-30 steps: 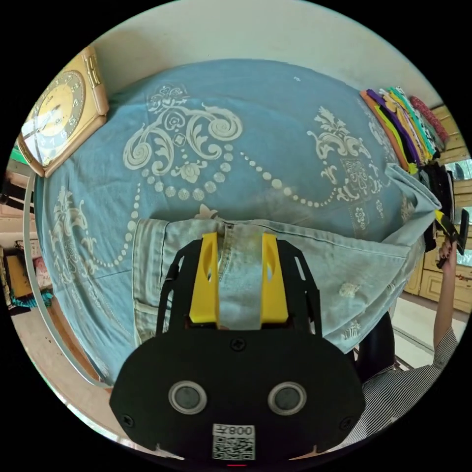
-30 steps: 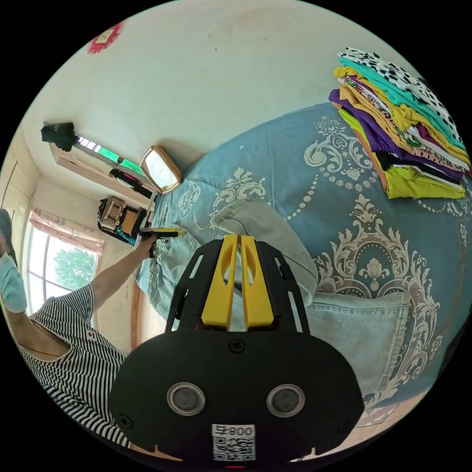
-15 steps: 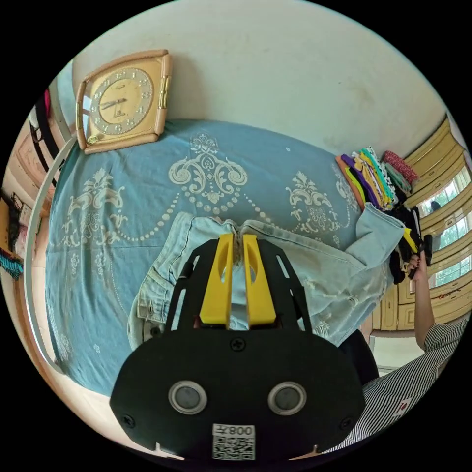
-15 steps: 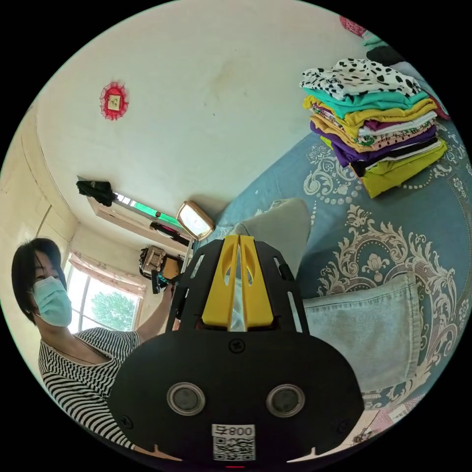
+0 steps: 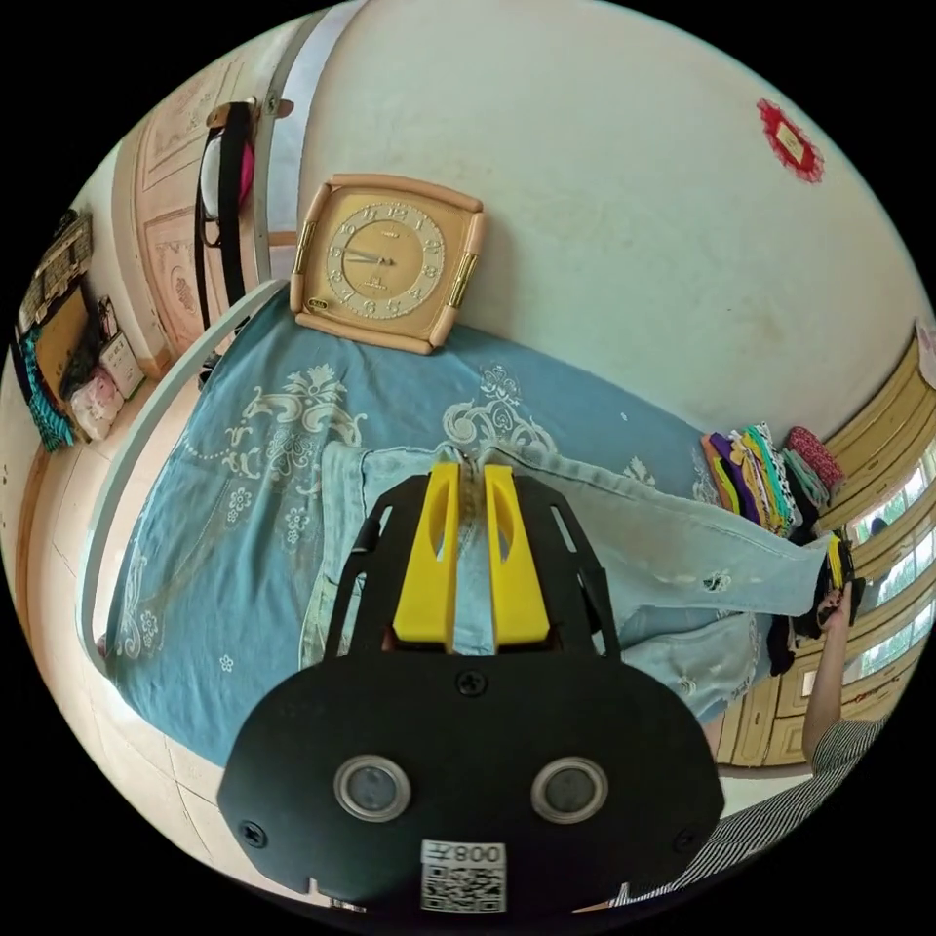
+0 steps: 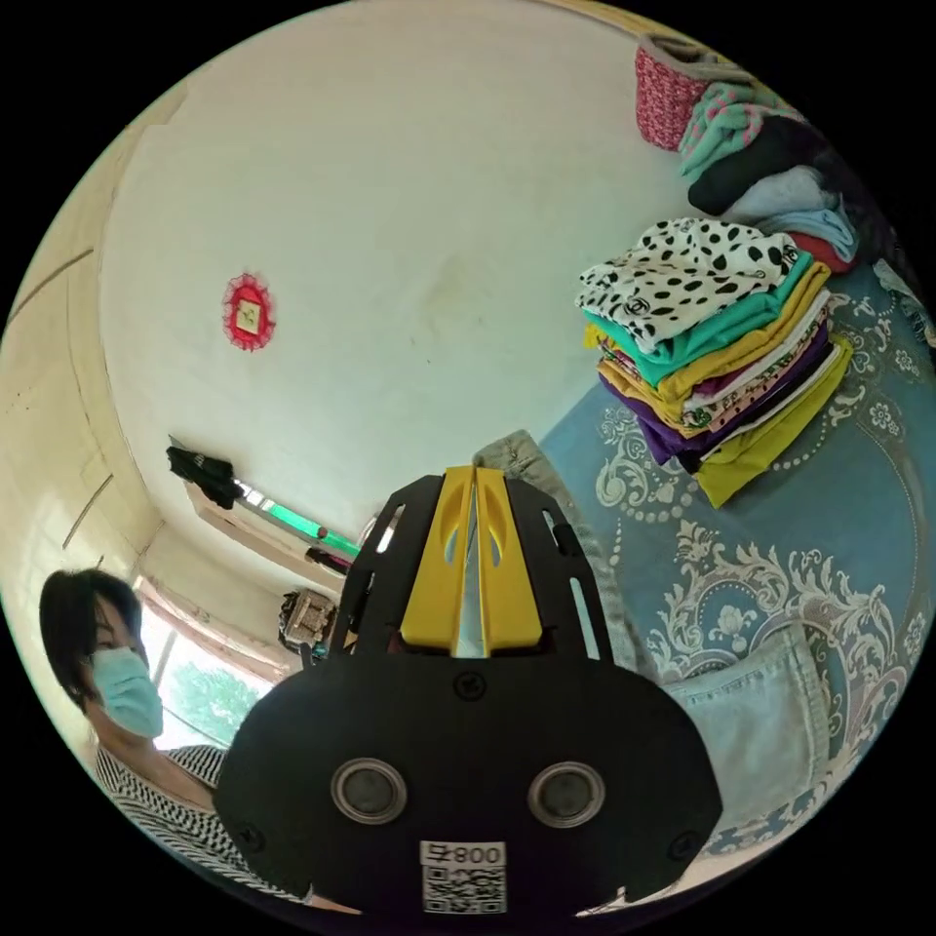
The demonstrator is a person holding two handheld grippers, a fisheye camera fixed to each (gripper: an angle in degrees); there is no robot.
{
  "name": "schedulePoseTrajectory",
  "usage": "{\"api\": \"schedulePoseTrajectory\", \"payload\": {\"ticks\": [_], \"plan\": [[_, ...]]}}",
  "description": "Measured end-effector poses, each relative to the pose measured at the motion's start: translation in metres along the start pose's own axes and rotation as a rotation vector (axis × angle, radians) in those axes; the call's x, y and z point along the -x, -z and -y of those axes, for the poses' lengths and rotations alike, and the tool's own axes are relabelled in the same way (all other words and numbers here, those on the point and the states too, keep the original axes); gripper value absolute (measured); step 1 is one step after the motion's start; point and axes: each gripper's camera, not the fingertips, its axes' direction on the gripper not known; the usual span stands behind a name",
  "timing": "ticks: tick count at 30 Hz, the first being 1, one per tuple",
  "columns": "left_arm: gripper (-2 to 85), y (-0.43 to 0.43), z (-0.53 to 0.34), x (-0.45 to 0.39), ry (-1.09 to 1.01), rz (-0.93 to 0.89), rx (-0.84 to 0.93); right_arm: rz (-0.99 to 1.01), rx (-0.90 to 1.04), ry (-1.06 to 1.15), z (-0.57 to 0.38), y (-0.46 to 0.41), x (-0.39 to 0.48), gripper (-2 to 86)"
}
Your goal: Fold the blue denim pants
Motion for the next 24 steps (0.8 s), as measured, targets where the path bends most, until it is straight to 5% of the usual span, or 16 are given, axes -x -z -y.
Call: {"api": "schedulePoseTrajectory", "payload": {"ticks": [6, 12, 24], "plan": [[5.4, -0.054, 0.008, 0.035, 0.108, 0.076, 0.128, -0.310, 0.147, -0.144, 0.037, -0.094, -0.043, 0.1], [5.9, -0.035, -0.042, 0.080, 0.047, -0.048, 0.148, -0.271, 0.352, 0.062, -0.026, -0.138, -0.027, 0.1], [10.4, 0.024, -0.222, 0.204, 0.203, 0.069, 0.338, -0.283, 0.928, 0.415, -0.243, -0.189, 0.044, 3.0]]}}
